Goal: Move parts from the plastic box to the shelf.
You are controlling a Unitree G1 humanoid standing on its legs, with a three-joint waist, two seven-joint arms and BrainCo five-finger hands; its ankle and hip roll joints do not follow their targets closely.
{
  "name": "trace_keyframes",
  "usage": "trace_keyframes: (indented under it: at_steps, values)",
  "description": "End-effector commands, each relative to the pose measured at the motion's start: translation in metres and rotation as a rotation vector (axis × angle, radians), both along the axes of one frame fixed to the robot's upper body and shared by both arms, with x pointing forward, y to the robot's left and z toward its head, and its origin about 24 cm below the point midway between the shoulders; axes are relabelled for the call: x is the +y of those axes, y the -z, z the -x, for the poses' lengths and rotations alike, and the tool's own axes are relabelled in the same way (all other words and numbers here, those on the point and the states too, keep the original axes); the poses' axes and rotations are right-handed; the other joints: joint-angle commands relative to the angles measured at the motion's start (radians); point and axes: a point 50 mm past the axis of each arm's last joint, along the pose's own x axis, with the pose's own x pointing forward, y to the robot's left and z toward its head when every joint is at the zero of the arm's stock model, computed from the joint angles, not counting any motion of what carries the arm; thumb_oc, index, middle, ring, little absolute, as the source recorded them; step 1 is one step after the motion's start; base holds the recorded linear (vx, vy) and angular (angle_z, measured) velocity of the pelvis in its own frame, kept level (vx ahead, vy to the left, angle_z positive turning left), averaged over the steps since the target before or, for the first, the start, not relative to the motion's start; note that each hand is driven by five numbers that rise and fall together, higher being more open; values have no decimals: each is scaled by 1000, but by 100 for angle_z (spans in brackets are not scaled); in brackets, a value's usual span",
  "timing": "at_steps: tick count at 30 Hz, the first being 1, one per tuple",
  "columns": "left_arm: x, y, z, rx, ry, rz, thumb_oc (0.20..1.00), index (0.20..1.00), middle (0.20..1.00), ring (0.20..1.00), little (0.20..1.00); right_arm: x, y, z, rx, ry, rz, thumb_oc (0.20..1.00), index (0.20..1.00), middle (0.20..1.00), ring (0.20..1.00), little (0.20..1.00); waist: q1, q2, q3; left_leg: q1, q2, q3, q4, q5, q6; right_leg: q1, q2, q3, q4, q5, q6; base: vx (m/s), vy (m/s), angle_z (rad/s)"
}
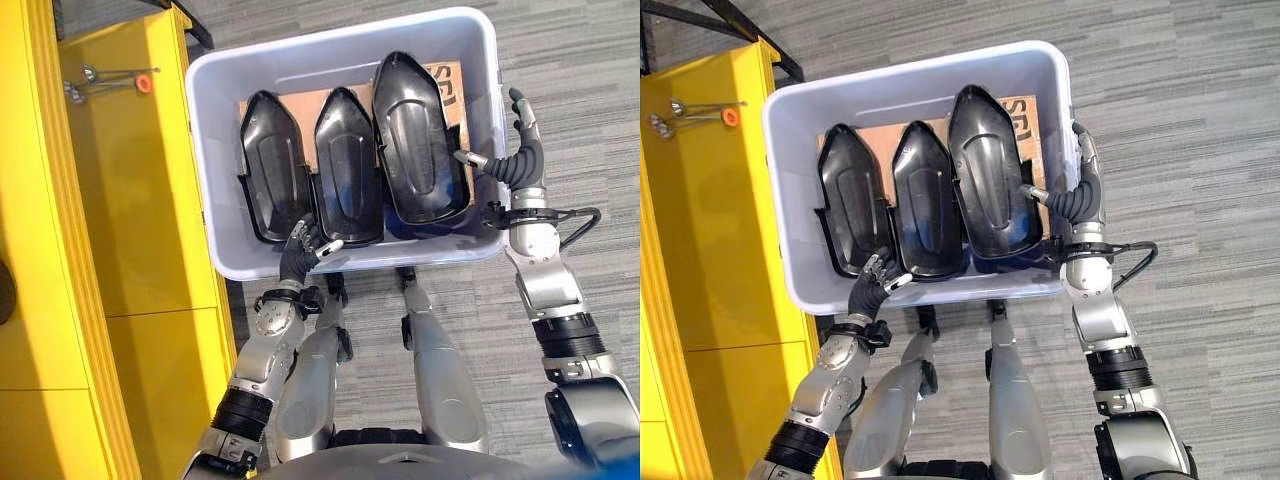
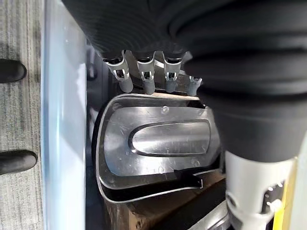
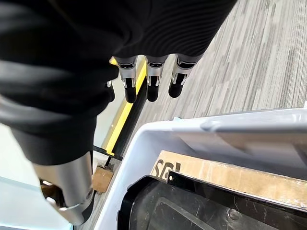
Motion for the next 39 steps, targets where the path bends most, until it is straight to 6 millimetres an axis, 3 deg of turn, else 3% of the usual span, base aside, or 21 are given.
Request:
trace_keyframes:
  at_steps: [1,21,28,39]
  values:
    - [7,-19,1,-110,-12,-34,1000,1000,1000,1000,1000,4,-19,3,-115,-6,-2,1000,1000,1000,1000,1000,-6,-60,-21,48,-59,-35,5,-68,-33,79,-81,-61,-123,94,69,0,0,0]
    - [11,-18,1,-100,-32,-17,1000,1000,1000,1000,1000,18,5,-10,23,-77,-46,1000,1000,1000,1000,1000,4,-61,-14,24,-52,-48,5,-61,-38,58,-80,-70,-123,96,68,0,0,0]
    - [12,-18,0,-99,-44,-14,1000,1000,1000,1000,1000,13,17,-13,79,-49,-57,1000,1000,1000,1000,1000,4,-57,-4,16,-54,-52,5,-58,-40,50,-80,-72,-123,99,67,0,0,0]
    - [12,-18,0,-102,-45,-13,1000,1000,1000,1000,1000,2,20,-18,98,11,-40,1000,1000,1000,1000,1000,5,-50,1,-7,-53,-53,5,-56,-43,24,-80,-76,-123,103,67,0,0,0]
